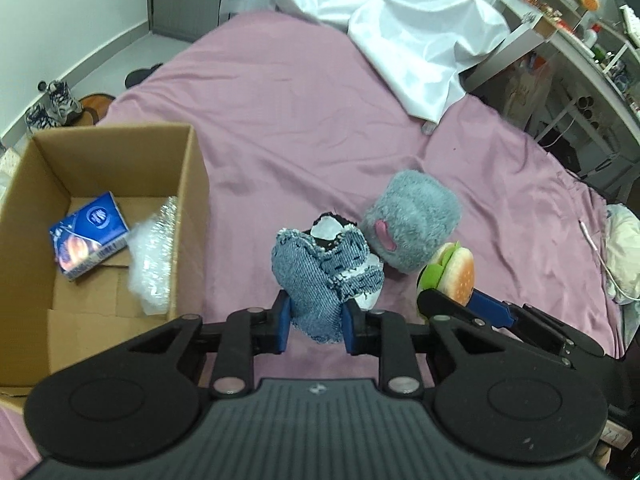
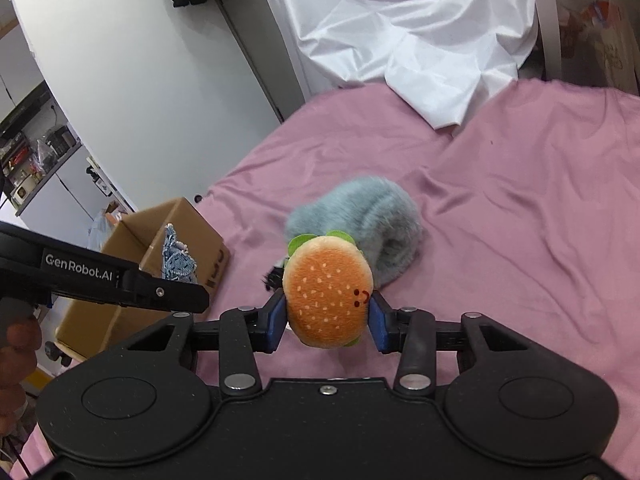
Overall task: Organize soft objects
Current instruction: 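Grasp the blue denim plush with the left gripper while the right gripper grasps the orange burger plush, then carry both plushes to the box and open the left gripper over it while the right gripper holds the burger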
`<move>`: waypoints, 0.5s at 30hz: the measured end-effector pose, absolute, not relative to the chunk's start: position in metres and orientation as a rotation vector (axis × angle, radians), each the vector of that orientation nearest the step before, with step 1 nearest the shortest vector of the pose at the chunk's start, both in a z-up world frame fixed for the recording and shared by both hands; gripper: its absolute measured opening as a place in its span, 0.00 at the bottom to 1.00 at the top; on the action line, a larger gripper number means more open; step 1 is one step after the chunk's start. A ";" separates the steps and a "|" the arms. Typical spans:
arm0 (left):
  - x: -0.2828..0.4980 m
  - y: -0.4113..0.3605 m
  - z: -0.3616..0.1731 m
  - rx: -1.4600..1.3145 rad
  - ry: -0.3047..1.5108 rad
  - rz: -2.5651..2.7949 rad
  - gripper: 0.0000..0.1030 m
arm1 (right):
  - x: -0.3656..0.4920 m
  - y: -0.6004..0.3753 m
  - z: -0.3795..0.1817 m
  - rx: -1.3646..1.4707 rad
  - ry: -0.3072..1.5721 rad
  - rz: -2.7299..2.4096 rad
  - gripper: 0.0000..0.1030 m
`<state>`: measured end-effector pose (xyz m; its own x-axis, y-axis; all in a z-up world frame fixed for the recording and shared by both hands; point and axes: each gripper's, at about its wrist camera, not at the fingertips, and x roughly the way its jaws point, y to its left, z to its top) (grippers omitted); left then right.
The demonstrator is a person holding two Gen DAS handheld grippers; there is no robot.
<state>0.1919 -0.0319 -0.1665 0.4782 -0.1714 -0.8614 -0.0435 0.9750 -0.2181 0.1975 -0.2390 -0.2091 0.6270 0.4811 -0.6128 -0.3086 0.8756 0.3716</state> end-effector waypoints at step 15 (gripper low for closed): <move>0.165 0.012 -0.128 -0.279 0.958 -0.059 0.24 | 0.173 -0.216 -0.173 0.260 0.663 0.429 0.40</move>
<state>0.1647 0.0121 -0.1277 0.5762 -0.1720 -0.7990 -0.0734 0.9627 -0.2602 0.1728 -0.2164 -0.1726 0.7060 0.4621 -0.5367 -0.2996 0.8815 0.3649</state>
